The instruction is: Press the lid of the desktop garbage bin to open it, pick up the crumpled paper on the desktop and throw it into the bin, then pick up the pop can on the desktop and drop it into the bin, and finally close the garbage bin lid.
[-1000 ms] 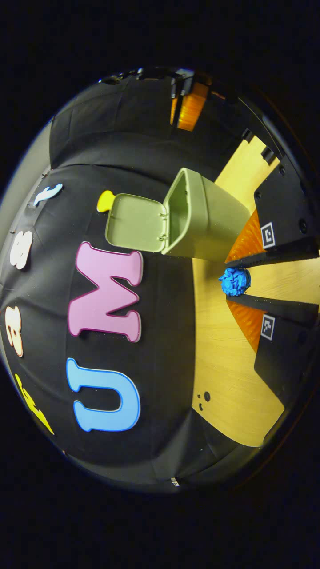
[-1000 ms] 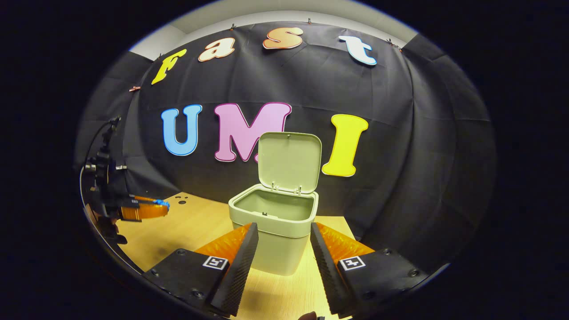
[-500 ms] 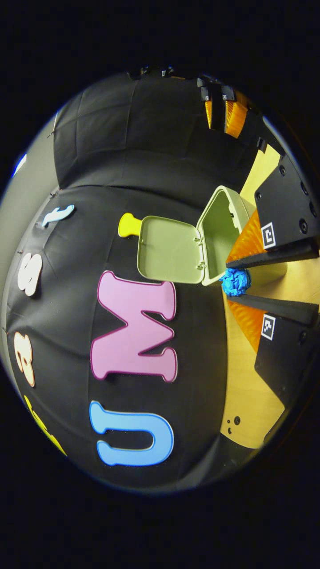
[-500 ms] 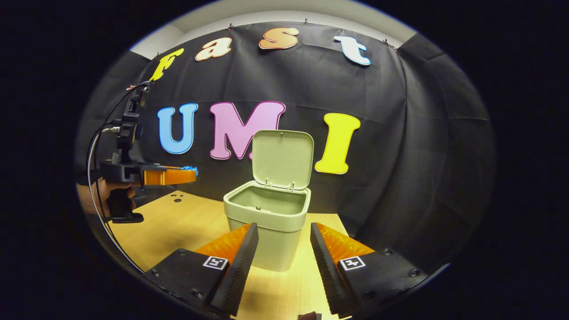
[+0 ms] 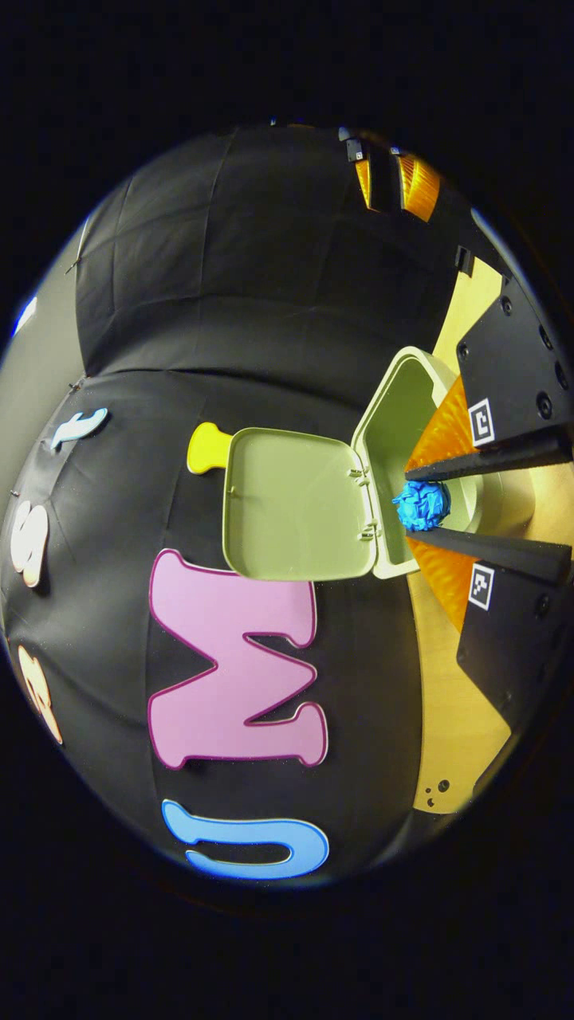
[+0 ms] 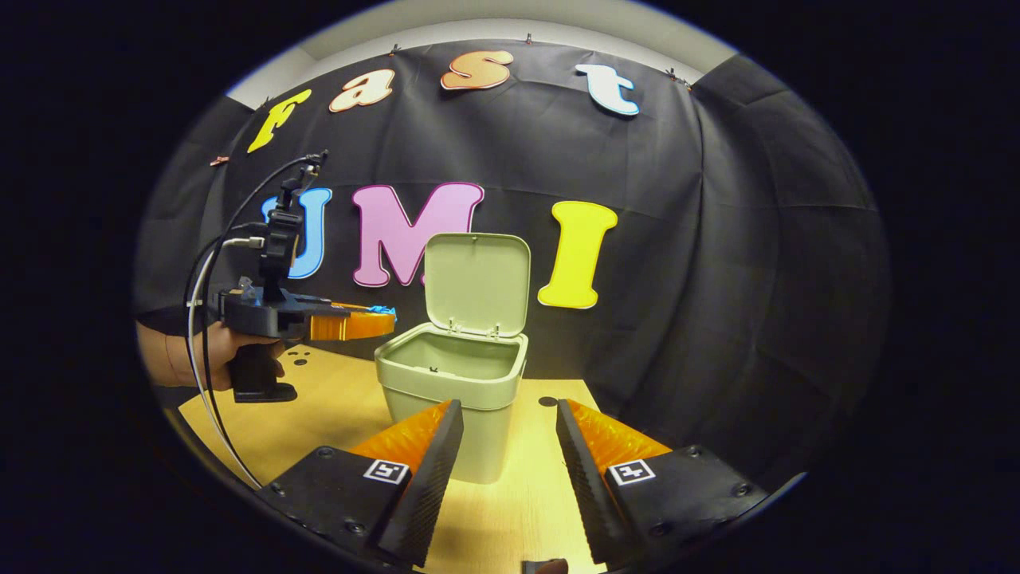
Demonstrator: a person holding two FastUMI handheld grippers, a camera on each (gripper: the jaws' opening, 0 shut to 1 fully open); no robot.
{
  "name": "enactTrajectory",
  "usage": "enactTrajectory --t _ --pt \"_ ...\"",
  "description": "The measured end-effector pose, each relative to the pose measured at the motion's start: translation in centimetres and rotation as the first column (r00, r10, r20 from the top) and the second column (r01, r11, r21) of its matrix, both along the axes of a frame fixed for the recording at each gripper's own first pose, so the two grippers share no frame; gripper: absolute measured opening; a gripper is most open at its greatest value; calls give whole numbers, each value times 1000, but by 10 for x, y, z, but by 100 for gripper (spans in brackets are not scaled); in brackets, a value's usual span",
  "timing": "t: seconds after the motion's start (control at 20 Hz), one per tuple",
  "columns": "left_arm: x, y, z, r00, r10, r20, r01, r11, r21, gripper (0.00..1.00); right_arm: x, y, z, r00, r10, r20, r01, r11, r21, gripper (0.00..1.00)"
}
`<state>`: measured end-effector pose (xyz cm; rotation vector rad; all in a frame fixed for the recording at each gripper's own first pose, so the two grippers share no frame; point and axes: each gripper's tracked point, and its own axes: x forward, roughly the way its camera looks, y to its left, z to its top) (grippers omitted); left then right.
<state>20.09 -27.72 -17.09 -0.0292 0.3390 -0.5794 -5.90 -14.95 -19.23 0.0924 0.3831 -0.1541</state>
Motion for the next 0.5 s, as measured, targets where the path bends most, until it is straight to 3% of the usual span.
enactTrajectory --t 0.05,0.35,0.5 --pt "1 -5 -4 1000 -11 -8 11 1000 5 40 -1 -3 -1 1000 -6 -4 6 1000 0 76" --pt "10 -15 -22 999 -7 -41 8 1000 29 39 0 -13 -9 999 -27 -21 27 1000 6 76" --pt "14 -15 -24 999 5 -44 -4 1000 20 45 1 -14 -10 999 -22 -24 23 1000 7 76"
